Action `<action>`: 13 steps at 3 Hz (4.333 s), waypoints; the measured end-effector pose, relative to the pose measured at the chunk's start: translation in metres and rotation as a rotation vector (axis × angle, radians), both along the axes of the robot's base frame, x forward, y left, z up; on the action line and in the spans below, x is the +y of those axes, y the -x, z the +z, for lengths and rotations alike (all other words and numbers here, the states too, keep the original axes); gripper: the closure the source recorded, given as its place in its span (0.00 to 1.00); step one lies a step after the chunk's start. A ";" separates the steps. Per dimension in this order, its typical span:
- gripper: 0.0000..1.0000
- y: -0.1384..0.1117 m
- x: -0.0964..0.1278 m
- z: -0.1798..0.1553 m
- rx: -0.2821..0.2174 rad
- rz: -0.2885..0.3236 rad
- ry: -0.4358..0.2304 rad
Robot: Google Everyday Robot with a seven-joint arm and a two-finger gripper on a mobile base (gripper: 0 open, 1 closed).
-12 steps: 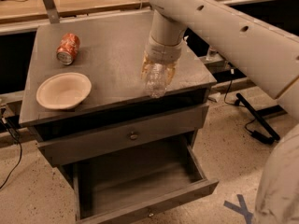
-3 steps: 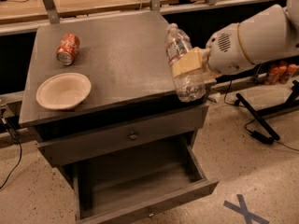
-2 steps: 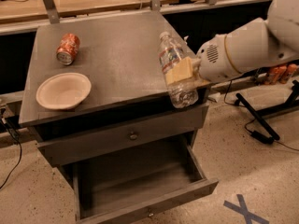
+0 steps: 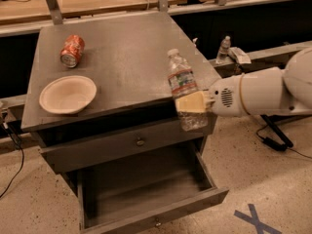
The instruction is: Place water bottle into middle drawer
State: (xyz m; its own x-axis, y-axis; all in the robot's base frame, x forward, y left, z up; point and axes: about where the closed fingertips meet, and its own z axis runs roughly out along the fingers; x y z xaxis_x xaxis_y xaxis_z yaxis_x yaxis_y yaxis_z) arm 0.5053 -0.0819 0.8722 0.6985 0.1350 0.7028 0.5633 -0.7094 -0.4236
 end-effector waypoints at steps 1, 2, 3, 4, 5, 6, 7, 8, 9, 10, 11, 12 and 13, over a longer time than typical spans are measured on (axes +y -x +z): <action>1.00 0.000 -0.003 0.001 -0.007 -0.004 0.003; 1.00 0.002 -0.001 -0.008 -0.035 0.040 -0.005; 1.00 0.017 0.005 -0.035 -0.111 0.172 -0.053; 1.00 0.028 0.010 -0.054 -0.223 0.304 -0.067; 1.00 0.028 0.013 -0.056 -0.290 0.353 -0.047; 1.00 0.028 0.013 -0.056 -0.287 0.351 -0.045; 1.00 0.033 0.012 -0.069 -0.256 0.434 -0.012; 1.00 0.033 0.016 -0.088 -0.287 0.672 0.056; 1.00 0.062 0.004 -0.114 -0.297 0.928 0.207; 1.00 0.082 -0.004 -0.121 -0.267 1.022 0.223; 1.00 0.077 -0.002 -0.133 -0.252 1.036 0.246; 1.00 0.072 0.000 -0.189 -0.180 1.145 0.507; 1.00 0.068 -0.020 -0.235 -0.105 1.206 0.750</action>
Offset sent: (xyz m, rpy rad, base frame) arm -0.0146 0.0025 -0.0552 0.0460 -0.1754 0.2408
